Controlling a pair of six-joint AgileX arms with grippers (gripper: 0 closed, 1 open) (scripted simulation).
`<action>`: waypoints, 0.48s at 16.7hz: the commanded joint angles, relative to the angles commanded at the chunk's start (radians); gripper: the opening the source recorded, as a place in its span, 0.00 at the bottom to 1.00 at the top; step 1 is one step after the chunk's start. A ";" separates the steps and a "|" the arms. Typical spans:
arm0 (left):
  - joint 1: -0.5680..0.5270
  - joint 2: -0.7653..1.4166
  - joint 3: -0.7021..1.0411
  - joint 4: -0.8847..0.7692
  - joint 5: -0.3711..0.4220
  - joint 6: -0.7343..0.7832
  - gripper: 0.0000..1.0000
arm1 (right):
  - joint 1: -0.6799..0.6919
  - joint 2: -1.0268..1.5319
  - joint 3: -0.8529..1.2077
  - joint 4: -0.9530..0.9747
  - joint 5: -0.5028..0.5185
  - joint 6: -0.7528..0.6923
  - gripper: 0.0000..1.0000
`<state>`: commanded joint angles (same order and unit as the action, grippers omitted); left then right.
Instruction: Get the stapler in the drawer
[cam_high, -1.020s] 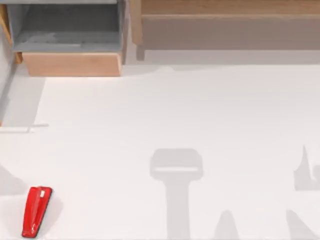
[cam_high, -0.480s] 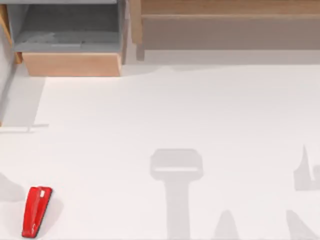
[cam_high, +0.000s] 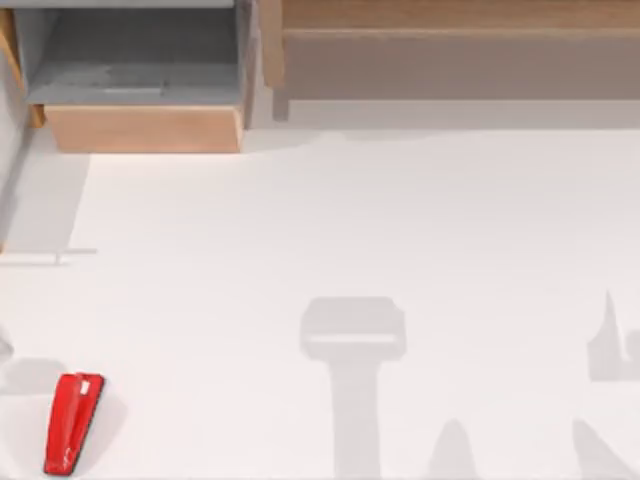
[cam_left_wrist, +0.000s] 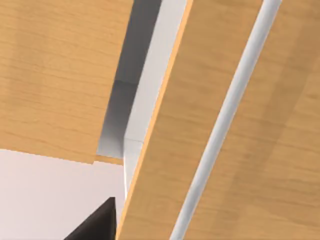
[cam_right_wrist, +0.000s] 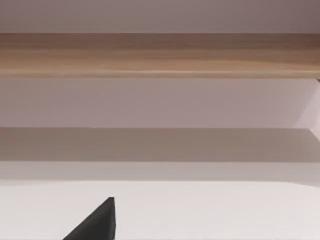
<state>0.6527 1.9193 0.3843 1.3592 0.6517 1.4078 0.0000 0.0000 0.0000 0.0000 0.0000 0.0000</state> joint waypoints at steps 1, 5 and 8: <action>-0.015 -0.020 -0.006 -0.044 -0.026 -0.039 1.00 | 0.000 0.000 0.000 0.000 0.000 0.000 1.00; -0.089 -0.115 -0.015 -0.262 -0.142 -0.221 1.00 | 0.000 0.000 0.000 0.000 0.000 0.000 1.00; -0.167 -0.194 0.000 -0.474 -0.231 -0.393 1.00 | 0.000 0.000 0.000 0.000 0.000 0.000 1.00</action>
<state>0.4853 1.7256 0.3840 0.8853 0.4209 1.0147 0.0000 0.0000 0.0000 0.0000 0.0000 0.0000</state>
